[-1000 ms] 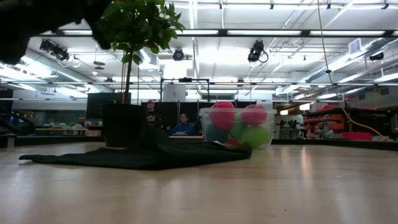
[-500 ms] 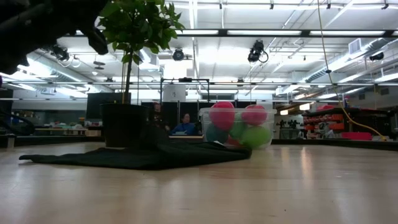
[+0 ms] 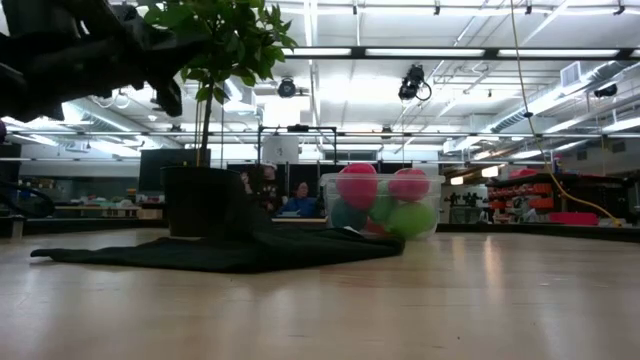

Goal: Pick and placing Produce into tupperware
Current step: Return to Home Position

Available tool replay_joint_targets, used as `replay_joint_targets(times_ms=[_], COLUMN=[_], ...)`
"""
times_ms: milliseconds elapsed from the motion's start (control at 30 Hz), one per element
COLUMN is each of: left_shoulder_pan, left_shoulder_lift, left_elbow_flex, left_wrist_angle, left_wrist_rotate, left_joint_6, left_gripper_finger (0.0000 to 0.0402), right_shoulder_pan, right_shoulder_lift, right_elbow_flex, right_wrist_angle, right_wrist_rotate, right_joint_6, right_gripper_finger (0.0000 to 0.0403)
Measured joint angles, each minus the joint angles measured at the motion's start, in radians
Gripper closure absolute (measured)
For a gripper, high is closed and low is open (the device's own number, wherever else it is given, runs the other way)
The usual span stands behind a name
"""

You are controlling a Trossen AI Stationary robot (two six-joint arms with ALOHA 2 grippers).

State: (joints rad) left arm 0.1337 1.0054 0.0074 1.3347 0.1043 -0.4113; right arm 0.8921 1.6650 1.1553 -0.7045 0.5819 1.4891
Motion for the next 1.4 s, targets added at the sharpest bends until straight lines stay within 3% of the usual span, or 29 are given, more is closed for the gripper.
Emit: replay_joint_targets(times_ms=[200,433,833,933,1067,1400], left_shoulder_pan=[-0.003,-0.018,-0.077,-0.099,-0.131,-0.173], left_shoulder_lift=[-0.091,-0.241,-0.503,-0.556,-0.624,-0.763], left_elbow_flex=[0.0,0.008,0.221,0.195,0.122,0.065], left_wrist_angle=[-0.066,-0.385,-0.993,-1.0,-0.895,-0.881], left_wrist_rotate=[-0.011,0.024,-0.003,-0.066,-0.154,-0.199], left_joint_6=[0.03,0.006,0.117,0.118,0.118,0.184], left_gripper_finger=[0.0398,0.0398,0.0399,0.0399,0.0399,0.04], right_shoulder_pan=[0.0,0.0,0.0,0.0,-0.007,-0.007], right_shoulder_lift=[0.0,0.0,0.0,0.0,0.0,0.0], right_elbow_flex=[0.0,0.0,0.0,0.0,0.0,0.0], right_wrist_angle=[0.005,0.005,0.004,0.003,0.003,0.005], right_wrist_rotate=[0.0,0.0,0.006,0.015,0.016,0.003], right_joint_6=[0.0,0.0,-0.002,-0.005,-0.006,-0.007], right_gripper_finger=[0.0392,0.0392,0.0392,0.0392,0.0392,0.0392])
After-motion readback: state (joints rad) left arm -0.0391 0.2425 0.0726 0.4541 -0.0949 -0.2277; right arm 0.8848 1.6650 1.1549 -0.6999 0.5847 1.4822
